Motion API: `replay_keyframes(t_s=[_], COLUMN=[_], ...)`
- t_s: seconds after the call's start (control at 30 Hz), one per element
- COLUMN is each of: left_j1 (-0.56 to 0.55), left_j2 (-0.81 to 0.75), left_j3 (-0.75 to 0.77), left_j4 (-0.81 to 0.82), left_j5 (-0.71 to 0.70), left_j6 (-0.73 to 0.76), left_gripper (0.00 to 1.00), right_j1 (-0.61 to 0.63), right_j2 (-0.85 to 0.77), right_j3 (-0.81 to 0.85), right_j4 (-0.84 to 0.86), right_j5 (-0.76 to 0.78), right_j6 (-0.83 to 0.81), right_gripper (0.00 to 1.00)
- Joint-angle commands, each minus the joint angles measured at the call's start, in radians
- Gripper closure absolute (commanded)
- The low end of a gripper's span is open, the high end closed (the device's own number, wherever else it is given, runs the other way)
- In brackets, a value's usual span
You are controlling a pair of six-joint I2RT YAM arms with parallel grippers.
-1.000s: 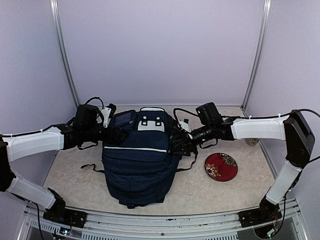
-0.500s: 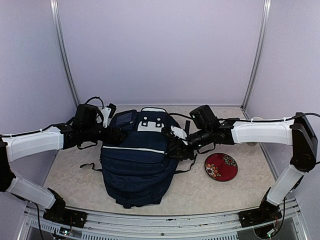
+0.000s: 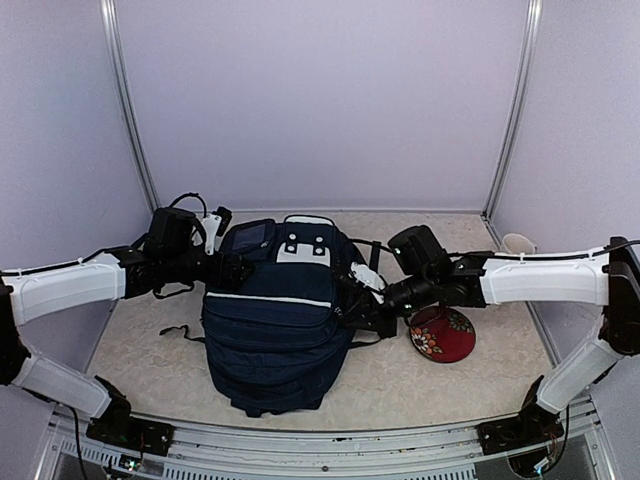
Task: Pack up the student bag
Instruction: Adjust the student bag at the center of the board.
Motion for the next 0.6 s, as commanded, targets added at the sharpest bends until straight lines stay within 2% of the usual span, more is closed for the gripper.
replay_keyframes(t_s=[0.0, 0.13, 0.23, 0.33, 0.43, 0.5, 0.57], left_j1=[0.012, 0.004, 0.003, 0.016, 0.062, 0.080, 0.085], left_j2=[-0.047, -0.128, -0.047, 0.105, 0.258, 0.278, 0.255], left_j3=[0.028, 0.054, 0.161, 0.288, 0.375, 0.358, 0.271], left_j4=[-0.079, 0.040, 0.026, -0.085, -0.160, -0.106, 0.005], left_j5=[0.038, 0.212, 0.284, 0.205, 0.153, 0.173, 0.196], left_j6=[0.036, 0.067, 0.029, 0.030, -0.001, -0.047, -0.090], left_gripper=[0.01, 0.01, 0.01, 0.01, 0.01, 0.01, 0.01], right_j1=[0.024, 0.025, 0.022, -0.014, -0.079, -0.109, -0.123], right_j2=[-0.091, -0.097, -0.071, -0.032, 0.022, 0.040, 0.042], right_j3=[-0.101, -0.178, -0.173, -0.136, -0.009, 0.084, 0.148], right_j4=[0.092, 0.228, 0.248, 0.233, 0.084, 0.011, -0.013], right_j5=[-0.013, 0.090, 0.184, 0.276, 0.359, 0.408, 0.462], right_j6=[0.158, 0.231, 0.229, 0.214, 0.228, 0.220, 0.175], right_gripper=[1.00, 1.00, 1.00, 1.00, 1.00, 1.00, 1.00])
